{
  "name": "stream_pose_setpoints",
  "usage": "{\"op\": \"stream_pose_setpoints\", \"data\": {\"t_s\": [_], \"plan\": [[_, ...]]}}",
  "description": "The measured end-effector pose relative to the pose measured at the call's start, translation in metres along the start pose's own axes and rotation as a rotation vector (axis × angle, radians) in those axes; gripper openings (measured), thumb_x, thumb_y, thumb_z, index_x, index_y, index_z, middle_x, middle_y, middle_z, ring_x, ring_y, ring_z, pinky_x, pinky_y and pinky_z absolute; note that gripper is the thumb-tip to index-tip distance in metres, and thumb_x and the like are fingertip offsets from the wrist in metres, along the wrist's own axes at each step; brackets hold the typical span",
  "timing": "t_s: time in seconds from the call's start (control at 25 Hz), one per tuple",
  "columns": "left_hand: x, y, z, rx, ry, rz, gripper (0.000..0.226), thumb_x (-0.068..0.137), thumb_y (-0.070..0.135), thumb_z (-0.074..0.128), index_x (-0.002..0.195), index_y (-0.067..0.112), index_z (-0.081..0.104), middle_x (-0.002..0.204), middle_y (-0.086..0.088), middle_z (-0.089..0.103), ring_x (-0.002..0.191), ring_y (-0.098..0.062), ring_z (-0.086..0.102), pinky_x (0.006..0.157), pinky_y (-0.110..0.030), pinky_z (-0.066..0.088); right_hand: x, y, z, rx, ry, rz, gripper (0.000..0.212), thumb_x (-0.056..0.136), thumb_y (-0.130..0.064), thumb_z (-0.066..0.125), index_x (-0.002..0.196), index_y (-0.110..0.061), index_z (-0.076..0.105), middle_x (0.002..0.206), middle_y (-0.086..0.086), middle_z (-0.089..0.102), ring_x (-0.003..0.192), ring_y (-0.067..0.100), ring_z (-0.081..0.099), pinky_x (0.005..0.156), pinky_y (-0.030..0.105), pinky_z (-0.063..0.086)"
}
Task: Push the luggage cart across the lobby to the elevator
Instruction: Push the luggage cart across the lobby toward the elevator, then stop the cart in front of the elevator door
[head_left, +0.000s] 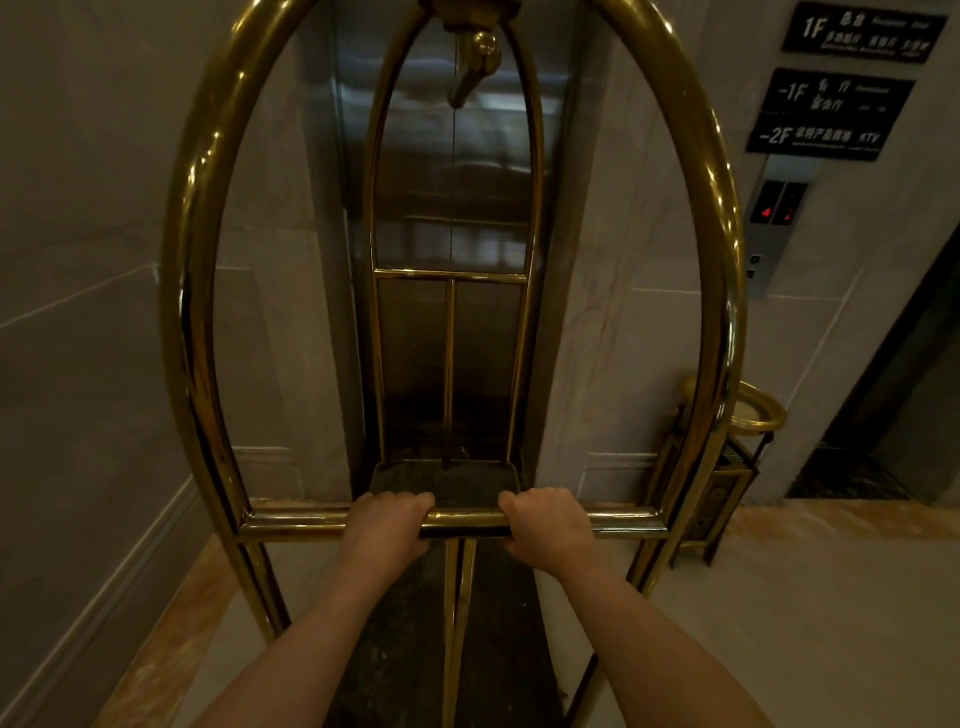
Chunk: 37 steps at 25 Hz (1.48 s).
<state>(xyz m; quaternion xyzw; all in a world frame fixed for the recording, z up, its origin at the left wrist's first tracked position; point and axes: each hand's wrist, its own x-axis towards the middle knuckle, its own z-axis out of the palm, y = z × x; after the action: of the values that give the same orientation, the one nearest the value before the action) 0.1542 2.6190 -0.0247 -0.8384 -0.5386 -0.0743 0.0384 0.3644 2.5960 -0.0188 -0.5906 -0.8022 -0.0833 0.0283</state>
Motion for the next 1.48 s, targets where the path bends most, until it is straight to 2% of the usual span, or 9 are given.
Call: {"op": "stream_pose_setpoints", "data": {"t_s": [0.2, 0.48, 0.92, 1.04, 1.2, 1.28, 1.4, 1.48], "plan": [[0.017, -0.005, 0.006, 0.020, 0.031, -0.018, 0.025, 0.082, 0.029, 0.070, 0.103, 0.029, 0.056, 0.094, 0.006, 0.065, 0.086, -0.014, 0.060, 0.077, -0.032, 0.047, 0.019, 0.009, 0.006, -0.003, 0.008, -0.009, 0.024, 0.089, -0.034, 0.063, 0.106, -0.018, 0.056, 0.085, 0.001, 0.064, 0.071, 0.019, 0.060, 0.063, 0.032, 0.045], [0.028, -0.001, 0.015, -0.014, 0.033, -0.068, 0.029, 0.081, 0.028, 0.072, 0.106, 0.028, 0.057, 0.098, 0.005, 0.065, 0.090, -0.014, 0.060, 0.084, -0.033, 0.050, 0.027, 0.018, 0.010, 0.007, 0.015, -0.039, 0.022, 0.089, -0.032, 0.063, 0.104, -0.018, 0.056, 0.085, 0.002, 0.065, 0.072, 0.020, 0.061, 0.063, 0.032, 0.042], [0.023, -0.002, 0.009, 0.003, 0.023, -0.063, 0.029, 0.080, 0.029, 0.073, 0.103, 0.028, 0.056, 0.099, 0.005, 0.065, 0.091, -0.015, 0.060, 0.081, -0.033, 0.047, 0.023, 0.017, 0.011, 0.017, 0.030, -0.025, 0.023, 0.088, -0.032, 0.064, 0.106, -0.020, 0.056, 0.086, 0.000, 0.064, 0.073, 0.020, 0.061, 0.061, 0.031, 0.041], [0.024, -0.003, 0.004, -0.016, -0.016, -0.053, 0.030, 0.082, 0.030, 0.070, 0.107, 0.026, 0.054, 0.105, 0.002, 0.064, 0.099, -0.018, 0.058, 0.085, -0.036, 0.047, 0.022, 0.015, 0.011, 0.017, 0.032, -0.016, 0.023, 0.089, -0.032, 0.064, 0.107, -0.021, 0.055, 0.089, 0.000, 0.065, 0.077, 0.020, 0.062, 0.062, 0.031, 0.041], [0.021, 0.001, 0.000, -0.026, -0.043, -0.073, 0.037, 0.084, 0.041, 0.066, 0.114, 0.024, 0.050, 0.117, -0.002, 0.061, 0.111, -0.023, 0.053, 0.096, -0.042, 0.043, 0.022, 0.012, 0.010, 0.033, 0.042, 0.013, 0.025, 0.089, -0.031, 0.065, 0.109, -0.022, 0.054, 0.092, 0.000, 0.065, 0.081, 0.020, 0.062, 0.063, 0.031, 0.040], [0.018, 0.002, 0.001, -0.026, -0.044, -0.089, 0.043, 0.085, 0.043, 0.064, 0.118, 0.022, 0.048, 0.123, -0.004, 0.057, 0.116, -0.025, 0.050, 0.100, -0.043, 0.042, 0.023, 0.010, 0.011, 0.033, 0.045, 0.034, 0.025, 0.088, -0.030, 0.065, 0.109, -0.021, 0.054, 0.094, 0.000, 0.065, 0.084, 0.021, 0.062, 0.067, 0.032, 0.042], [0.016, 0.001, -0.001, -0.046, -0.075, -0.087, 0.050, 0.085, 0.047, 0.063, 0.124, 0.022, 0.045, 0.129, -0.005, 0.054, 0.120, -0.024, 0.047, 0.103, -0.043, 0.040, 0.020, 0.007, 0.012, 0.032, 0.066, 0.052, 0.030, 0.087, -0.030, 0.067, 0.112, -0.021, 0.054, 0.103, 0.003, 0.065, 0.096, 0.023, 0.059, 0.085, 0.037, 0.043], [0.016, -0.002, -0.005, -0.154, -0.118, -0.105, 0.055, 0.084, 0.050, 0.063, 0.129, 0.022, 0.044, 0.132, -0.004, 0.052, 0.122, -0.023, 0.045, 0.103, -0.044, 0.041, 0.018, 0.006, 0.016, 0.073, 0.102, 0.063, 0.038, 0.084, -0.032, 0.069, 0.116, -0.022, 0.052, 0.108, 0.001, 0.062, 0.102, 0.022, 0.056, 0.092, 0.038, 0.042]]}}
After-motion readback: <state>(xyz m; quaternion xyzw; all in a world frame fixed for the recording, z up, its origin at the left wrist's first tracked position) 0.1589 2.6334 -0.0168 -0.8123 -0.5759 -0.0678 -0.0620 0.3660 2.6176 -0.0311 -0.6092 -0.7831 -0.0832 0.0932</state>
